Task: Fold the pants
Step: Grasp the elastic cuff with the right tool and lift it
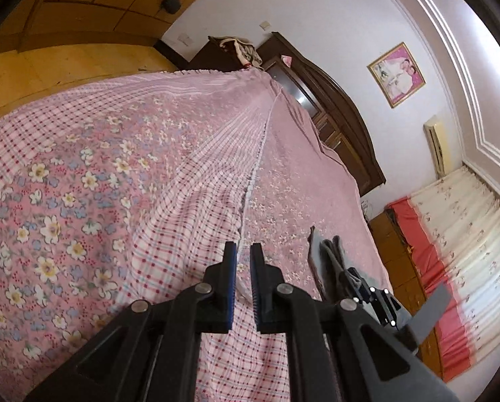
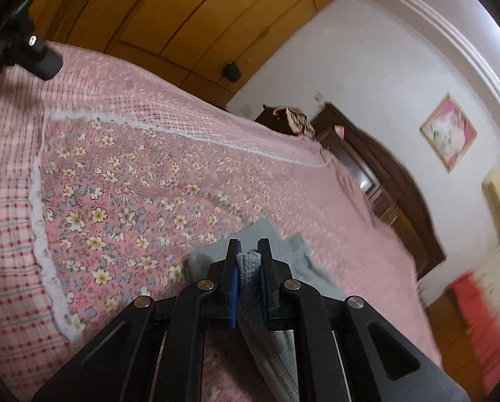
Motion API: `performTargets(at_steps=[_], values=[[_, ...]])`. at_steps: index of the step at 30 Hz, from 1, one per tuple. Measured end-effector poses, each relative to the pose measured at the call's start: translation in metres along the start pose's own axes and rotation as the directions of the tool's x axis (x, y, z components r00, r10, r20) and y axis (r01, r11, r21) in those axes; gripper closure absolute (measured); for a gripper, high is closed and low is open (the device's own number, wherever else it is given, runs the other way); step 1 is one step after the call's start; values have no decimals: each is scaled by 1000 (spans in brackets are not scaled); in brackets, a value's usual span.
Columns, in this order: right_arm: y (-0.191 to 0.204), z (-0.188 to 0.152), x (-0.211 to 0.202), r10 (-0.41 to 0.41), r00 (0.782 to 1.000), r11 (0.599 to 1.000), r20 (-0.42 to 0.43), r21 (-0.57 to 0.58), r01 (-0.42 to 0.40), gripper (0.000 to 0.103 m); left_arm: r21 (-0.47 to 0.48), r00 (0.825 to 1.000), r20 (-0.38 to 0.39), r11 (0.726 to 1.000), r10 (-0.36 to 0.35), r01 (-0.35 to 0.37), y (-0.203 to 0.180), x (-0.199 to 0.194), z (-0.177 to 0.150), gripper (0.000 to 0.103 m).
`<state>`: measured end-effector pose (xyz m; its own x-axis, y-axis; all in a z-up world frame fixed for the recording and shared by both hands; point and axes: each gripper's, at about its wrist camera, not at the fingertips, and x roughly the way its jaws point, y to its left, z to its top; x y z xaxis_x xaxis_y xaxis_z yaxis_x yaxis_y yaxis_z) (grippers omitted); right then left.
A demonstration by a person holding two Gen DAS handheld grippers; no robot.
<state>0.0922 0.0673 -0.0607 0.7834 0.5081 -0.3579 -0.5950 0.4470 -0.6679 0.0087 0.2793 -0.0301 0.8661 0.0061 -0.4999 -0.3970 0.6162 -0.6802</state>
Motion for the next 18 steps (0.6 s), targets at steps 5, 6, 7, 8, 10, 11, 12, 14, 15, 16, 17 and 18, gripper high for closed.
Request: performTargets(at_steps=[5,6,7,8,10,11,12,14,15,16,17,18], values=[[-28,20,-2,44,994,998,96,35,-48,92,24,1000,-15,1000,8,-8,-10,8,-1,96],[-34,22,-2,54,992,997,116,46,-59,92,22,1000,-17,1000,8,-8,-12,10,-1,96],[-40,24,-1,67,990,995,122,61,-75,92,21,1000,-16,1000,8,-8,-14,10,-3,96],[-47,24,0,98,987,991,127,80,-109,92,22,1000,-14,1000,8,-8,-15,10,-3,96],[-47,23,4,129,983,987,129,81,-141,92,17,1000,-12,1000,15,-15,-17,11,-4,96],[-43,21,5,140,982,987,129,62,-149,92,13,1000,-13,1000,14,-14,-17,12,-2,96],[-36,18,6,151,980,987,128,41,-158,92,6,1000,-15,1000,7,-7,-18,12,-1,96],[-19,13,9,164,981,986,107,-7,-165,92,8,1000,-12,1000,-2,2,-17,8,0,96],[-10,9,10,168,981,986,99,-31,-166,92,12,1000,-8,1000,3,-3,-18,9,1,96],[-1,5,10,165,982,985,95,-55,-161,92,16,1000,-7,1000,7,-6,-18,7,2,96],[8,1,10,152,984,985,97,-93,-143,92,17,1000,-9,1000,8,-8,-18,6,2,96],[14,0,9,145,984,984,102,-115,-133,92,18,1000,-12,1000,8,-8,-18,7,2,96]])
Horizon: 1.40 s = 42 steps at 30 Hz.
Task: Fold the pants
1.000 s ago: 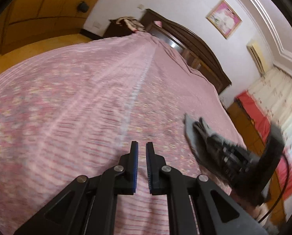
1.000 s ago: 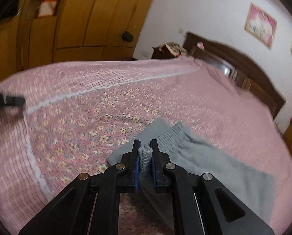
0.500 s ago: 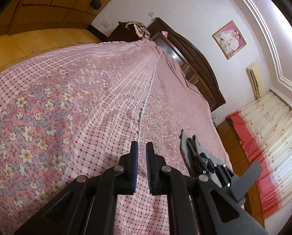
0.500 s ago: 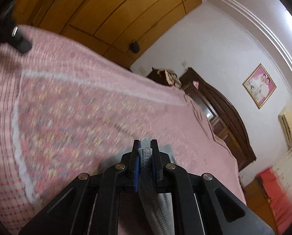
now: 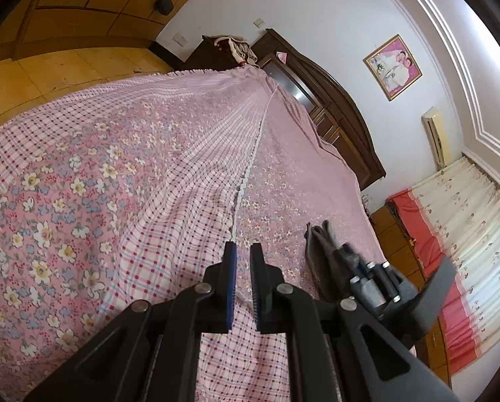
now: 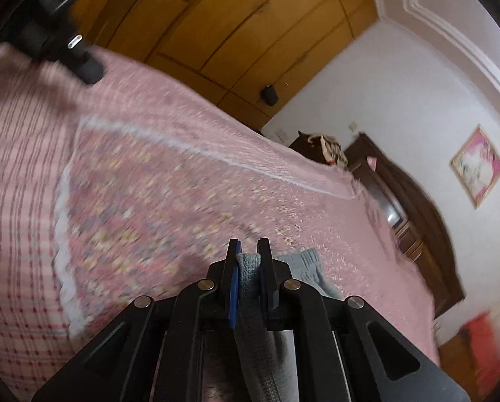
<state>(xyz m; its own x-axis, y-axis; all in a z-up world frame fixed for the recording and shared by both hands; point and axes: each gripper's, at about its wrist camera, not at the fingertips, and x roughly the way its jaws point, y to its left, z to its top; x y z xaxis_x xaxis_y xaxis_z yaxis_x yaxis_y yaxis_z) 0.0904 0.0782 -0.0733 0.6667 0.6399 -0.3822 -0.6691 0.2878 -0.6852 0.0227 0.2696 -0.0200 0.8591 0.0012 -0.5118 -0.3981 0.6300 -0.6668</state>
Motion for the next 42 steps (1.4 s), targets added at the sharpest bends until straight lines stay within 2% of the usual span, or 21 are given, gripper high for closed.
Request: performTargets(at_steps=[4,8,13,16,17,19,21,23,24,26,28,32,34,38,40,42], values=[[12,-1,-7,-8,1000,999,30,-46,10,92,6,1000,-15,1000,24,-24,-1,5,-1,96],[16,-5,-8,4,1000,997,15,-77,-3,92,27,998,-19,998,56,-56,-3,12,-2,96],[26,-6,-5,-29,1000,992,8,-124,30,92,36,998,-33,998,51,-50,-11,18,-4,96],[29,-6,-5,-19,1000,991,-5,-130,18,90,52,998,-32,997,55,-53,-15,18,-7,96],[29,-5,-6,-7,1000,992,-12,-129,5,85,54,998,-33,997,56,-54,-16,18,-7,96],[22,-1,-13,38,999,996,-32,-83,-41,67,56,998,-36,997,58,-56,-16,18,-8,96],[7,3,-26,110,993,994,-32,24,-110,40,49,998,-39,997,58,-56,-17,20,-9,96],[-15,0,-47,185,983,969,6,163,-183,30,47,998,-41,997,57,-55,-16,21,-9,96],[-29,-5,-59,206,978,951,25,232,-206,27,50,998,-41,997,57,-55,-18,23,-9,96],[-54,-21,-73,206,978,919,16,341,-199,27,57,998,-43,997,53,-50,-21,25,-9,96],[-83,-51,-85,216,976,864,-10,467,-187,27,70,998,-48,997,33,-30,-30,29,-9,96],[-120,-115,-112,185,979,775,-81,625,-95,27,66,988,-98,989,-122,129,-59,44,-13,96],[-135,-144,-128,176,981,730,-83,680,-73,27,113,980,-124,979,-155,169,-86,55,-18,96],[-173,-194,-144,189,982,587,-31,804,-88,26,241,965,-163,941,-203,239,-144,80,-33,96],[-193,-213,-141,198,980,516,0,850,-104,26,312,964,-181,918,-196,245,-176,99,-45,96],[-211,-232,-129,240,969,432,57,888,-159,25,368,958,-215,893,-191,261,-203,120,-56,96]])
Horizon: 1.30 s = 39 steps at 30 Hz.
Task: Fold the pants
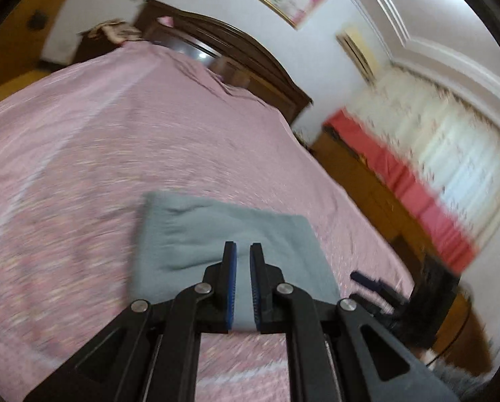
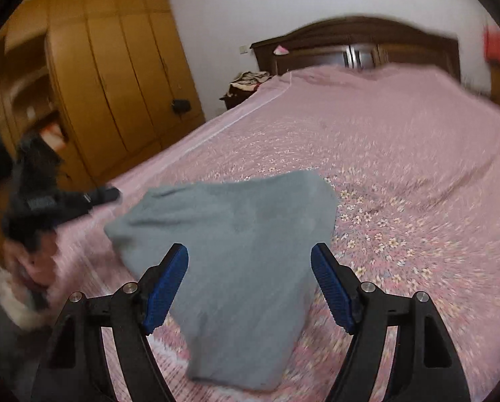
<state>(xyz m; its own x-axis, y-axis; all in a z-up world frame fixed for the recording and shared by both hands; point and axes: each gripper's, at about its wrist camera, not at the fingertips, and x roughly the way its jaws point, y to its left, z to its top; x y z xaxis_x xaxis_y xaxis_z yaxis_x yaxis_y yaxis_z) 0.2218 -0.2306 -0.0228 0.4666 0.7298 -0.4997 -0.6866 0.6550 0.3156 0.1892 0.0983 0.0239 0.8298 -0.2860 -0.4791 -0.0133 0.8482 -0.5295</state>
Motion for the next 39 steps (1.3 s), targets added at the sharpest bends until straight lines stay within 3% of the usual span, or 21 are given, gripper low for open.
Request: performTargets(at_steps=[2,4,7,9,10,12,15,18,20,22,24,25,26,27,30,34,36,37,39], values=[[-21,7,10,33,999,997,-10,76,-33,25,2,999,-27,999,-45,45,-11,23,4,96],[-47,10,30,86,993,982,-86,176,-70,24,10,997,-56,999,-44,45,-15,48,10,96],[-85,-4,61,214,957,924,-197,360,-132,24,15,988,-109,994,106,-105,-2,81,11,96],[-92,-6,63,257,951,906,-171,385,-175,24,-45,970,-160,980,185,-194,22,100,5,96],[-92,-5,63,264,950,904,-166,385,-184,25,-68,965,-179,976,194,-209,30,105,3,97],[-88,-2,67,238,951,928,-195,336,-164,25,-131,971,-181,974,159,-184,43,107,1,98],[-82,1,63,191,958,952,-214,279,-127,32,-102,970,-180,977,166,-186,41,107,1,98],[-89,1,44,235,963,925,-130,336,-180,32,-76,965,-169,973,201,-216,32,107,0,98],[-99,-4,51,326,936,873,-133,422,-244,32,-49,961,-155,969,231,-241,15,107,2,97],[-101,-6,61,374,910,858,-176,439,-268,32,30,961,-122,969,249,-247,-13,103,1,97],[-95,-2,66,356,914,887,-194,378,-265,37,92,974,-98,976,205,-196,-43,99,-4,97],[-94,3,69,311,926,912,-214,343,-227,45,113,981,-90,980,172,-162,-61,99,-8,97],[-96,8,73,255,937,934,-238,310,-175,66,124,985,-87,982,151,-140,-73,101,-13,97],[-96,12,75,200,944,955,-263,266,-129,72,137,989,-92,985,114,-100,-92,107,-21,97],[-103,17,70,187,948,961,-258,250,-121,72,179,985,-157,983,72,-44,-131,138,-44,97],[-108,25,44,113,969,970,-218,234,-61,68,305,956,-251,950,149,-68,-169,185,-84,97],[-113,30,31,176,972,948,-152,293,-126,68,305,956,-240,948,172,-94,-169,190,-93,97],[-115,31,29,255,960,923,-117,327,-205,68,286,958,-238,954,162,-90,-167,188,-91,97],[-105,32,32,418,907,853,-51,365,-372,68,218,969,-218,974,114,-65,-169,177,-84,97]])
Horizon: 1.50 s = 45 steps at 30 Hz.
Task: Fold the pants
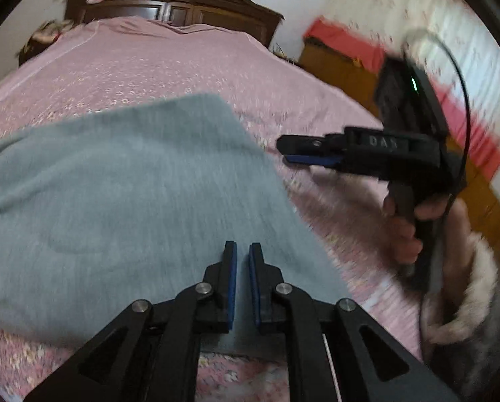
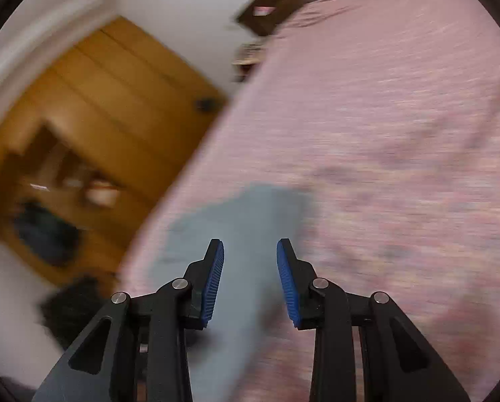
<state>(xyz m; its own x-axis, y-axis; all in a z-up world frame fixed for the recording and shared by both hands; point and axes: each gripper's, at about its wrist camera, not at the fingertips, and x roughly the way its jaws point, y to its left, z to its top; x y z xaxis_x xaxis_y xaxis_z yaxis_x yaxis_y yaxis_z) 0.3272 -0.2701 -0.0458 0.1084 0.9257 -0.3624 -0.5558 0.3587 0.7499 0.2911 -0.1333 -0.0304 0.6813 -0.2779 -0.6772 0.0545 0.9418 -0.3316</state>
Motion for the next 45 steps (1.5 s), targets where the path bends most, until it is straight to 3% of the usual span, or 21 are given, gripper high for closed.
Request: performTargets(at_steps=[2,4,5,6,8,11,14,16,19,20,21,22,24,25,27,28,30,32,35,41,45], values=[[11,1,33,90,992,996,-87,-16,-91,68,-10,999,49,1000,-10,10,-3,-9,3,97],[5,5,60,-39,986,996,-164,-82,26,75,16,998,65,1000,-22,21,-14,-8,0,97],[-11,11,73,-132,974,989,-186,-97,116,103,35,998,50,999,-22,20,-20,-4,-1,97],[-29,19,76,-98,977,995,-189,-30,94,103,56,1000,17,998,-12,11,-26,4,-4,97],[-62,35,67,5,994,988,-109,151,11,103,79,1000,-17,997,4,-2,-29,12,-11,97],[-71,53,39,-193,981,974,24,124,188,101,68,1000,-19,998,-4,5,-32,16,-16,97],[-78,49,25,5,997,978,80,205,-21,99,45,999,-23,999,-27,28,-24,19,-11,97],[-68,47,24,99,992,980,75,167,-110,98,38,999,-21,999,-36,37,-26,19,-11,97],[-51,40,44,228,973,968,-44,117,-222,93,46,999,-21,998,-29,30,-26,20,-9,97],[-45,32,64,177,978,981,-111,100,-166,93,50,999,-20,998,-26,27,-19,18,-9,97],[-46,28,79,59,987,997,-150,62,-51,103,53,1000,-18,998,-23,24,-21,12,-12,97],[-51,27,84,21,988,998,-155,65,-11,103,56,1000,-17,998,-22,22,-22,9,-13,97],[-58,28,75,18,996,993,-90,118,-7,103,55,1000,-15,998,-25,26,-19,8,-16,97],[-59,31,67,-43,998,991,-46,127,48,103,52,1000,-12,998,-29,29,-19,7,-17,97],[-58,29,45,-123,992,981,25,156,118,89,51,999,-14,998,-29,30,-18,7,-18,97],[-62,25,35,-84,996,975,33,207,76,82,51,999,-14,998,-29,29,-18,7,-19,97],[-66,14,15,68,997,951,30,301,-74,55,51,999,-11,998,-34,34,-18,6,-20,97],[-65,2,-5,121,993,939,10,325,-117,47,33,999,-7,998,-54,54,-14,3,-21,97],[-41,-19,1,49,989,969,-139,248,-14,46,-6,995,-3,995,-104,104,-6,-1,-20,97],[-23,-9,19,82,960,981,-267,192,-30,46,-8,994,0,994,-112,112,-6,-6,-23,97],[-6,2,66,37,954,984,-297,176,17,46,-14,992,-3,992,-126,126,-3,-7,-23,97]])
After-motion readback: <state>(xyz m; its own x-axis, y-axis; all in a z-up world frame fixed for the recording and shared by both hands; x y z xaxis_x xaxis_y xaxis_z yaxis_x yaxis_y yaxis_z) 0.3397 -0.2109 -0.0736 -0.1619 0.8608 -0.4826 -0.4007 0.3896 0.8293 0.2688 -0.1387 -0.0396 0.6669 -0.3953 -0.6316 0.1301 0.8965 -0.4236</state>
